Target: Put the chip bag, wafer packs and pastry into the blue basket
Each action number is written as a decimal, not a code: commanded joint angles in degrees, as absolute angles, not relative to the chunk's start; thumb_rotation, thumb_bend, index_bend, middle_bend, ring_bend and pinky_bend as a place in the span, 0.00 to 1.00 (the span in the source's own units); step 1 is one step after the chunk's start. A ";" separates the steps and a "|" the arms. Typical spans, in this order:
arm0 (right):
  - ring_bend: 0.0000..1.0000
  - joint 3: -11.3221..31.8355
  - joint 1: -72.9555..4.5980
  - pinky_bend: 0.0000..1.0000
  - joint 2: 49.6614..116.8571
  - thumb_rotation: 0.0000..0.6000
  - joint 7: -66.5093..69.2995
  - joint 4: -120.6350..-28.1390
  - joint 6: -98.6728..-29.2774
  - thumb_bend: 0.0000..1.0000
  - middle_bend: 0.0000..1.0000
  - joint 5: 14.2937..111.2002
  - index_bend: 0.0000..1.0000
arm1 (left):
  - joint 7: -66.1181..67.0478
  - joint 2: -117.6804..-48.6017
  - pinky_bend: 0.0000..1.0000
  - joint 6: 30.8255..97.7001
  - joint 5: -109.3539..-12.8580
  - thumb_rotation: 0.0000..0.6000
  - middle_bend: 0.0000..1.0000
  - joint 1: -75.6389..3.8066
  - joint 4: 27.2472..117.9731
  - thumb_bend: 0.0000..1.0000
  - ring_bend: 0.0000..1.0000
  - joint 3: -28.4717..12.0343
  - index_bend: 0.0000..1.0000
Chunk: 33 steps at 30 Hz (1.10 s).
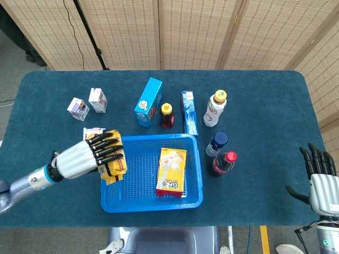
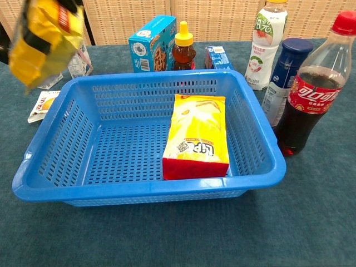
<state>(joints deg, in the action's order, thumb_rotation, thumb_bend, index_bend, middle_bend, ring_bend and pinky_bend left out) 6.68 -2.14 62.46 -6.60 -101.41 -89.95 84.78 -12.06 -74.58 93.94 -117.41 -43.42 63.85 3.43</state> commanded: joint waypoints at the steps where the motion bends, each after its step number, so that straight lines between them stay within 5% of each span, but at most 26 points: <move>1: 0.00 6.97 -2.28 0.00 62.28 1.00 -6.28 -101.15 -89.49 0.00 0.00 83.96 0.00 | -5.20 -77.66 0.53 81.65 -119.74 1.00 0.53 -50.19 68.54 0.24 0.45 2.99 0.54; 8: 0.00 7.56 -2.06 0.00 62.20 1.00 -5.90 -101.00 -89.91 0.00 0.00 82.83 0.00 | -3.42 -81.90 0.53 73.70 -119.18 1.00 0.53 -53.54 66.76 0.24 0.44 3.83 0.54; 22: 0.00 7.54 -2.25 0.00 62.06 1.00 -5.95 -101.37 -89.29 0.00 0.00 82.39 0.00 | -3.45 -85.31 0.53 68.26 -117.41 1.00 0.48 -55.14 62.05 0.23 0.38 6.86 0.54; 25: 0.00 7.53 -2.41 0.00 62.05 1.00 -6.07 -101.39 -88.98 0.00 0.00 82.29 0.00 | -2.97 -85.95 0.53 67.08 -116.52 1.00 0.40 -55.28 61.54 0.23 0.31 7.02 0.51; 28: 0.00 7.45 -2.48 0.00 62.08 1.00 -6.14 -101.47 -88.87 0.00 0.00 82.41 0.00 | -0.94 -86.85 0.45 65.07 -114.95 1.00 0.17 -55.19 61.74 0.23 0.12 6.69 0.37; 30: 0.00 7.41 -2.52 0.00 62.10 1.00 -6.23 -101.48 -88.78 0.00 0.00 82.41 0.00 | 0.57 -87.30 0.35 63.30 -113.41 1.00 0.02 -55.13 62.35 0.23 0.01 6.21 0.17; 33: 0.00 7.37 -2.56 0.00 62.11 1.00 -6.30 -101.53 -88.71 0.00 0.00 82.42 0.00 | 2.77 -87.53 0.23 61.08 -111.90 1.00 0.00 -55.29 63.47 0.23 0.00 5.77 0.01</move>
